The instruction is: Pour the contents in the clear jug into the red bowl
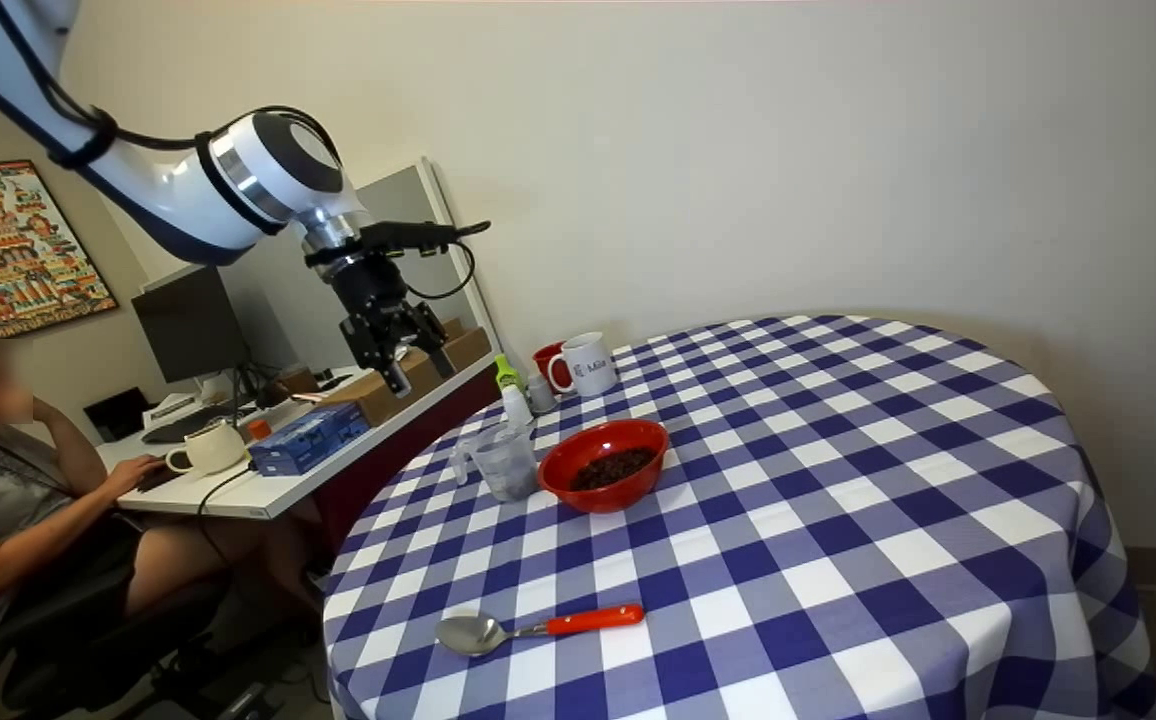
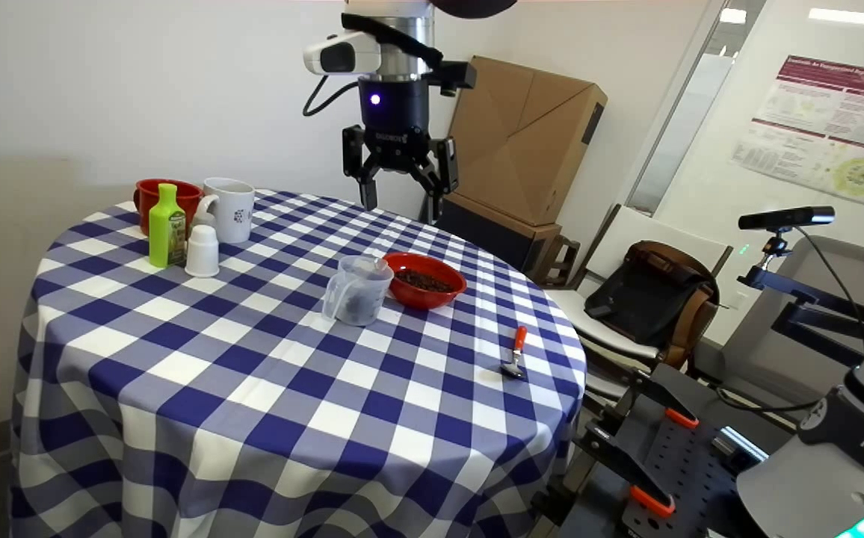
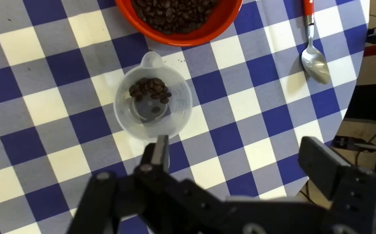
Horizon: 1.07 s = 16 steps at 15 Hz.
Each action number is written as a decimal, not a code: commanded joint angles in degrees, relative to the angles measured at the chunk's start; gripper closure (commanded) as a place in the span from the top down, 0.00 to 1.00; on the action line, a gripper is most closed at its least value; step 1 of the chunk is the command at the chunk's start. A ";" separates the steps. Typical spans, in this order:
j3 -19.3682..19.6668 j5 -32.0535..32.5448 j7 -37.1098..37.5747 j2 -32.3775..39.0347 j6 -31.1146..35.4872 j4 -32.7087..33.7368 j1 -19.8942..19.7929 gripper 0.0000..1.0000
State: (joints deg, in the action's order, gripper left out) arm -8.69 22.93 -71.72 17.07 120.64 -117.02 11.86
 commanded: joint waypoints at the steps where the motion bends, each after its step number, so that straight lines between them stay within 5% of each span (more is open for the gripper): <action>1: -0.58 1.53 3.27 2.20 3.10 0.73 -0.34 1.00; 16: 0.05 5.93 6.98 13.99 7.93 7.89 1.17 1.00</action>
State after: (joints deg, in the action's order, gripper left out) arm -8.73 27.17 -66.28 27.90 128.57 -112.77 12.35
